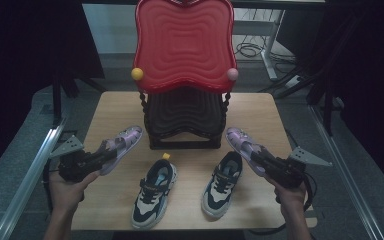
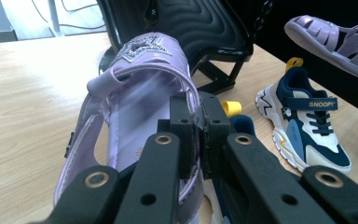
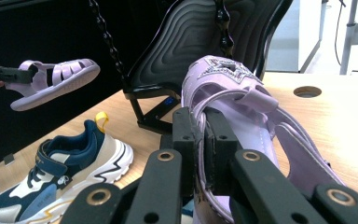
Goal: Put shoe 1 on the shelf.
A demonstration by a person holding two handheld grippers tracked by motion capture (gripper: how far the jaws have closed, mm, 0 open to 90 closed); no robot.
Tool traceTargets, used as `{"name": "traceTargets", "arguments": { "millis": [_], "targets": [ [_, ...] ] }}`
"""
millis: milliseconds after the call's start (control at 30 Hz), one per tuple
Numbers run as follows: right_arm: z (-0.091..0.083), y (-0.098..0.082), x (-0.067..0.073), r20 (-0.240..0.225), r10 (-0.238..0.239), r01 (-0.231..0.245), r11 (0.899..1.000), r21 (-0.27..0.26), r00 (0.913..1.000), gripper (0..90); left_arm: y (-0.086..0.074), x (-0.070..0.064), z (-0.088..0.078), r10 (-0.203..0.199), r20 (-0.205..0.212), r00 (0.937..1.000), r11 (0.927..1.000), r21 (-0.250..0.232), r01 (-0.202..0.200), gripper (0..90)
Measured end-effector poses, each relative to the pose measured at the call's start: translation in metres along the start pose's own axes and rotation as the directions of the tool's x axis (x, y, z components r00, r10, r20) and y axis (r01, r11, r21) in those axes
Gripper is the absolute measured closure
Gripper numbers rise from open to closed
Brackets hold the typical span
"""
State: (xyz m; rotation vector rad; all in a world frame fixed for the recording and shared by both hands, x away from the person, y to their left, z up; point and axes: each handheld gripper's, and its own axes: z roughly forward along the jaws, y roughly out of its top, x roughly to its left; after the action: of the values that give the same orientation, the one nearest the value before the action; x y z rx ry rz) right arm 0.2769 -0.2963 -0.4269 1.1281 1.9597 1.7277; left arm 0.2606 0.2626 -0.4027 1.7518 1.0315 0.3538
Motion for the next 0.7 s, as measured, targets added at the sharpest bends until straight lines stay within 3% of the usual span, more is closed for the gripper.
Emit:
{"name": "traceTargets", "arguments": {
  "millis": [700],
  "targets": [
    [0.024, 0.006, 0.018, -0.032, -0.01, 0.01, 1.0, 0.005, 0.9995, 84.6, 0.008, -0.019, 0.019, 0.048, 0.008, 0.9988, 0.9988, -0.01, -0.048, 86.1]
  ]
}}
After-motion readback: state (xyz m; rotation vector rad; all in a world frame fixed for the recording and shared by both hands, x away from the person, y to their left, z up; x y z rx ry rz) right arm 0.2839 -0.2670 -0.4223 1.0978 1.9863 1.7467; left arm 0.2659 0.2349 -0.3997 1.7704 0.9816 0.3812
